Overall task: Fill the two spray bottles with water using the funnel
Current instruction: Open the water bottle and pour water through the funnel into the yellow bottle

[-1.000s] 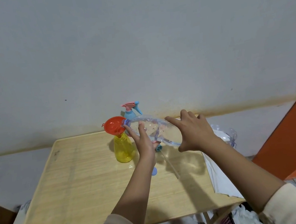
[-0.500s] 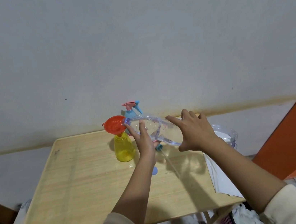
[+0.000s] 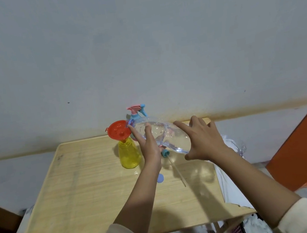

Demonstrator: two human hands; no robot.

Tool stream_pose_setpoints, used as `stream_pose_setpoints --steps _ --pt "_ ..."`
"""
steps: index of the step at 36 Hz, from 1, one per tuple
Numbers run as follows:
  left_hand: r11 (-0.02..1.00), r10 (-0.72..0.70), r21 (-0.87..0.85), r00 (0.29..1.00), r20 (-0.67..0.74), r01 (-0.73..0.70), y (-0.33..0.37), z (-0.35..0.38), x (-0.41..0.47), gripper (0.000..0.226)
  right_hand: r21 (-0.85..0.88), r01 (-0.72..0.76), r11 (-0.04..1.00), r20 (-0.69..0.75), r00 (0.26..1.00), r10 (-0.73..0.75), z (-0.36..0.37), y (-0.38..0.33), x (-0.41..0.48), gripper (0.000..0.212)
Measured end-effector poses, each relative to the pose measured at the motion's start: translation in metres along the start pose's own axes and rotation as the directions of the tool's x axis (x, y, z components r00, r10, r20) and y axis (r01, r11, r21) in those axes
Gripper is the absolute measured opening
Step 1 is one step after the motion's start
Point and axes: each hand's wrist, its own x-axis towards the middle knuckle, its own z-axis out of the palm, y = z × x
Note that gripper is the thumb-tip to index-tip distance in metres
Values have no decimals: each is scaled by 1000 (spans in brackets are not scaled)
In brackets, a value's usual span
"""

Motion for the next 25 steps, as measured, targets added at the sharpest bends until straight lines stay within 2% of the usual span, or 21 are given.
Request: stream_pose_setpoints --steps 5,9,14,18,22,25 --pt "990 138 15 990 30 -139 5 3 -6 70 114 -33 993 10 999 32 16 2 -5 103" --pt "964 235 115 971 39 -238 2 6 -3 77 220 -66 973 20 998 64 28 2 -8 104" --pt "822 418 320 881 223 -471 2 28 -11 81 481 -113 870 -11 991 135 48 16 -13 106" --pt "698 435 451 830 348 -556 3 49 -20 87 649 -119 751 -30 983 181 64 32 -12 111" --pt "636 463 439 769 441 -635 0 68 -18 92 752 -109 650 -65 969 238 75 47 -6 111" --pt "609 466 433 742 482 -664 -5 78 -13 92 775 -102 624 -80 963 257 80 59 1 113"
